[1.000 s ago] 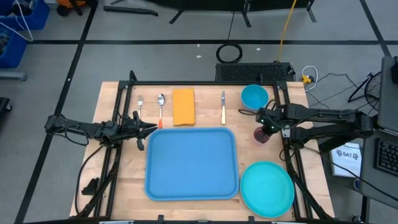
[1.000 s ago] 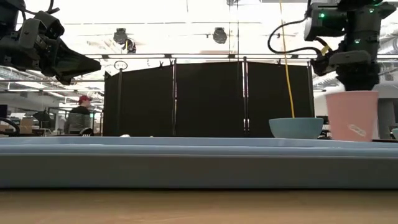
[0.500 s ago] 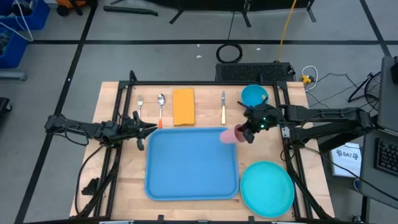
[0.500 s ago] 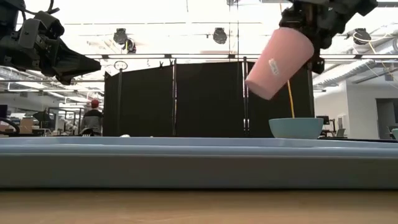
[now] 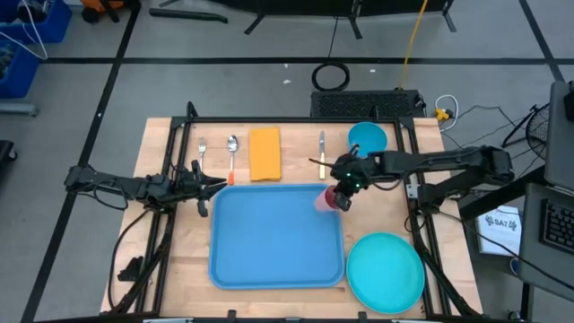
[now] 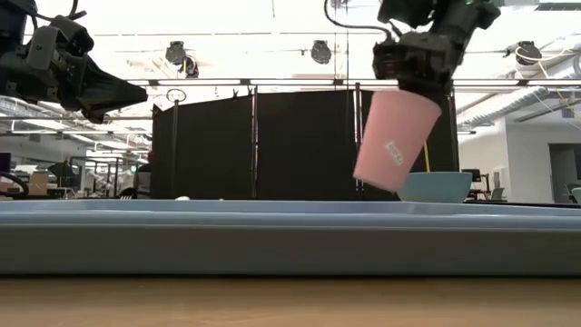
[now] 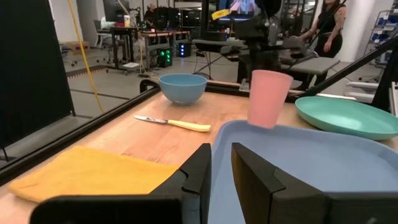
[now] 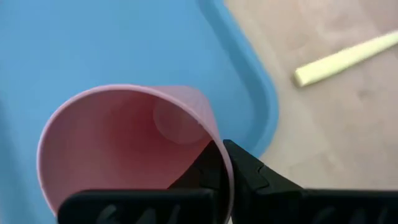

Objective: Set up tray
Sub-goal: Put the pink cup on the top right corner of the blue serving tray

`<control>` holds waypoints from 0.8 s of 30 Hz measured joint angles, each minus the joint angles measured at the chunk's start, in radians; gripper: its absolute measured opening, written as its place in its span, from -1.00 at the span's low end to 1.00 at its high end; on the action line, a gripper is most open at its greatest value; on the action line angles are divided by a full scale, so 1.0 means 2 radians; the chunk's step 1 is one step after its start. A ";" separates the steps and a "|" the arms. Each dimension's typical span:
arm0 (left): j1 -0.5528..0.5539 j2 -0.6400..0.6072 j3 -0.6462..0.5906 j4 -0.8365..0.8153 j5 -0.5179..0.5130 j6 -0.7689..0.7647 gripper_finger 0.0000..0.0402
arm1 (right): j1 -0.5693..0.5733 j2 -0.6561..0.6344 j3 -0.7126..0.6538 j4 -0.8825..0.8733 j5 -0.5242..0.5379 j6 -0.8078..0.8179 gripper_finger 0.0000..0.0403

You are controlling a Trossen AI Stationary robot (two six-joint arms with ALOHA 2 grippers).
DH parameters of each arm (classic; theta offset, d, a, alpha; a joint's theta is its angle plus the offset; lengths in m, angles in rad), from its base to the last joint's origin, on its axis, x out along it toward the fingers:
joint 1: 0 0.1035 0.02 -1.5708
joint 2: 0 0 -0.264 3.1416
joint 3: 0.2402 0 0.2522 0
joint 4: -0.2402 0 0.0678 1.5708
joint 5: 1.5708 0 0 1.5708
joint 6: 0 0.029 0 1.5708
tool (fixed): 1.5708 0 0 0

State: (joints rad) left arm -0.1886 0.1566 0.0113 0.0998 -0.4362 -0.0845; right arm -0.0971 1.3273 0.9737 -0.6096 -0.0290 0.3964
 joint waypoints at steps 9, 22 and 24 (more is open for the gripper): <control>0.000 0.000 0.000 0.000 0.006 -0.002 -0.67 | -0.004 0.074 0.032 -0.022 0.029 -0.053 -1.00; 0.000 0.000 0.000 0.000 0.009 0.000 -0.67 | -0.007 0.087 0.034 -0.032 0.053 -0.066 -1.00; 0.000 0.000 0.000 0.001 0.009 0.000 -0.67 | -0.007 0.086 0.034 -0.046 0.065 -0.060 -1.00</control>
State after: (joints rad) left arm -0.1886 0.1570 0.0116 0.1009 -0.4175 -0.0851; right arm -0.1112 1.4999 1.0416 -0.7018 0.1017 0.2762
